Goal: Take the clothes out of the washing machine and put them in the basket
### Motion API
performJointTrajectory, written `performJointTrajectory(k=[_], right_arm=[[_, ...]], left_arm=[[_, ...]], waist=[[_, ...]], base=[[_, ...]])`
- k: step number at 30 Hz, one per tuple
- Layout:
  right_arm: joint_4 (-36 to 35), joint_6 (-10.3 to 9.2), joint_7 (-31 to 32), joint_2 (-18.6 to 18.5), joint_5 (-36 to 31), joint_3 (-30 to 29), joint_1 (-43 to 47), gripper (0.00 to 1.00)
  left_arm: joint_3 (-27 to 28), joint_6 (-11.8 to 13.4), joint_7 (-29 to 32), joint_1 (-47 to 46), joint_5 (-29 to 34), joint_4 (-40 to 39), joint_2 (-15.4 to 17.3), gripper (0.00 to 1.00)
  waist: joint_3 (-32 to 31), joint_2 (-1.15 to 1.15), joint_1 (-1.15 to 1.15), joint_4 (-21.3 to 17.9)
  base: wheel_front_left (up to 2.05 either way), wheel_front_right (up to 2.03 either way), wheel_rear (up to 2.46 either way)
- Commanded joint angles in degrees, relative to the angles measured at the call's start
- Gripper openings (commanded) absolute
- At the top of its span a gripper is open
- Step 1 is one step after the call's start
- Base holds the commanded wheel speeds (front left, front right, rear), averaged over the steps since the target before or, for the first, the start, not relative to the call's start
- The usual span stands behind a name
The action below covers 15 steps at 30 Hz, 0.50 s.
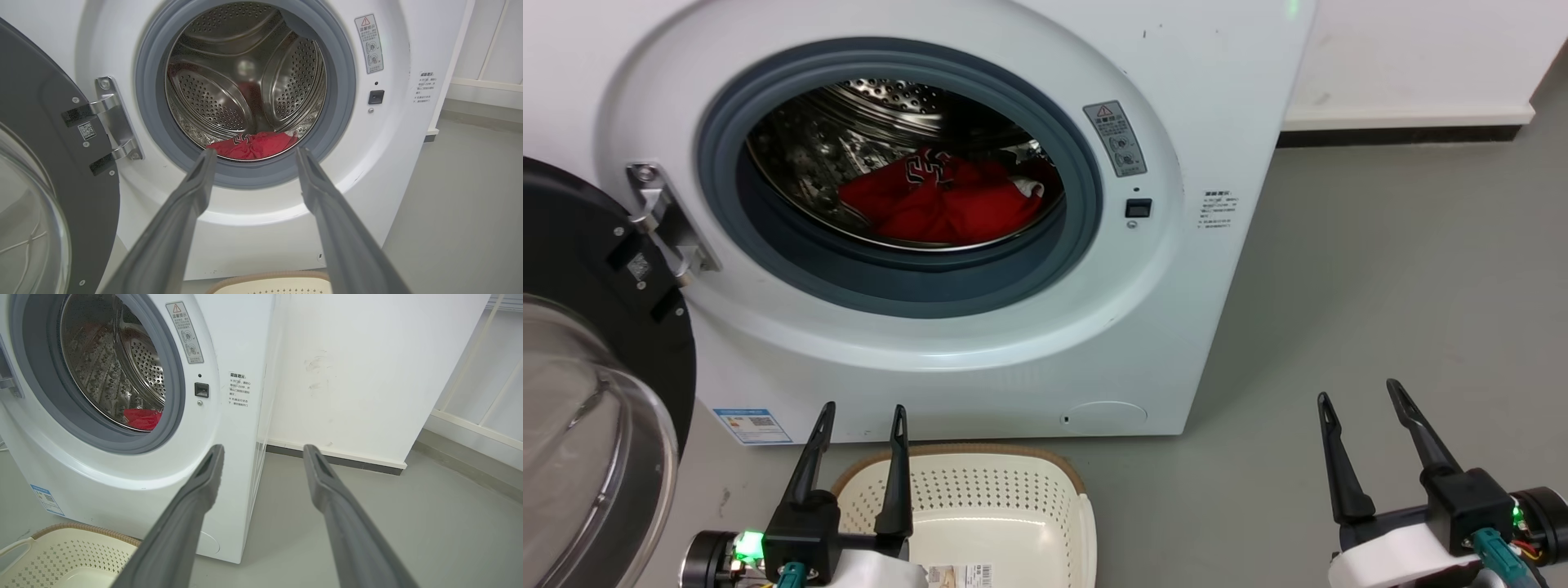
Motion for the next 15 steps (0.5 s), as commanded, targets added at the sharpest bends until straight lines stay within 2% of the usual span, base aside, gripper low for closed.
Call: performJointTrajectory(k=[1,9,15], right_arm=[[-0.2,-0.04,-0.1,0.0,0.4,-0.1,-1.0,1.00],[-1.3,-0.04,-0.1,0.0,1.6,-1.0,-3.7,1.00],[-2.4,-0.05,-0.1,0.0,3.5,0.2,-6.4,1.00]], left_arm=[[0.5,-0.4,-0.2,0.2,0.3,-0.2,-0.2,1.00],[2.0,-2.6,-0.2,-5.7,1.2,1.2,2.7,1.00],[4.1,-5.9,-0.2,-17.2,1.7,7.7,9.2,1.00]], waist=[[0.9,0.00,0.00,-0.9],[7.8,0.00,0.00,-4.8],[17.0,0.00,0.00,-9.5]], base=[[0.00,0.00,0.00],[0.00,0.00,0.00],[0.00,0.00,0.00]])
